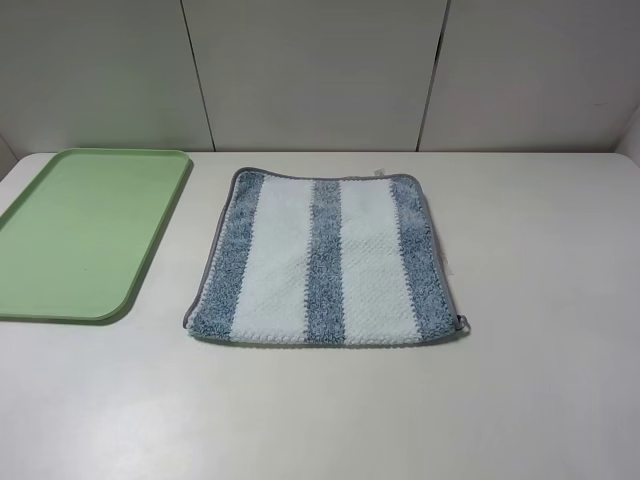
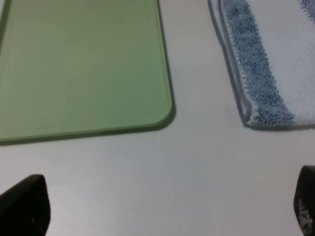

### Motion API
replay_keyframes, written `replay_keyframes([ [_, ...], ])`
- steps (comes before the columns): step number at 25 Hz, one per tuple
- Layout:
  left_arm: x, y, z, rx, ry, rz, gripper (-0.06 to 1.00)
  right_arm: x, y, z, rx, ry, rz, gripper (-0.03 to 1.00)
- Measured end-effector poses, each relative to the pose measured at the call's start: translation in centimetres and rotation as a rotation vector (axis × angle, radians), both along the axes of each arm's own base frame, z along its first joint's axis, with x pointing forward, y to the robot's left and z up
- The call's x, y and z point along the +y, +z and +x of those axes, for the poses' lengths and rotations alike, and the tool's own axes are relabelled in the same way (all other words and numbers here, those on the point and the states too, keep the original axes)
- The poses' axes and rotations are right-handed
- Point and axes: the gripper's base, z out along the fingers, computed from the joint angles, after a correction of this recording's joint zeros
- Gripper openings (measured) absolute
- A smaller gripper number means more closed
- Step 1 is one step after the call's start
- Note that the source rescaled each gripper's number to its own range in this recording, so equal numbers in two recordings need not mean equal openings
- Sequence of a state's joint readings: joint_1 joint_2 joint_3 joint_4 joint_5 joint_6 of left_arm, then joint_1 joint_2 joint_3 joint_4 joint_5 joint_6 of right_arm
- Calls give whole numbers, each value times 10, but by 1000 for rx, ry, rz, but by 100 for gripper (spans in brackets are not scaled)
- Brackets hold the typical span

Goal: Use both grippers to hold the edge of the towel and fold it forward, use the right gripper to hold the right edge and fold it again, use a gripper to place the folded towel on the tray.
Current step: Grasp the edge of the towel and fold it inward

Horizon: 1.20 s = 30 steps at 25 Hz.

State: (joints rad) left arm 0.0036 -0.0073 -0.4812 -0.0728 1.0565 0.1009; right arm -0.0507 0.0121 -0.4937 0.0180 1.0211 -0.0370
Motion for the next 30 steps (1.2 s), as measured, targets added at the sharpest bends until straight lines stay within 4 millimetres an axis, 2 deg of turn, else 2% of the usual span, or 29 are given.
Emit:
replay_keyframes([
  [8, 0, 1, 0, -2, 0, 0, 100, 3, 0, 0, 0, 21, 33, 100],
  [13, 0, 14, 5, 19, -1, 3, 100, 4, 5, 13, 70, 33, 58, 100],
  [22, -1, 55, 47, 116, -126, 118, 100, 3, 35, 69, 199, 90, -6, 100],
  [26, -6, 63, 69, 155, -237, 165, 100, 5, 44, 98, 221, 150, -45, 100],
  [30, -16, 64, 93, 219, -376, 230, 100, 17, 48, 128, 266, 275, -103, 100],
])
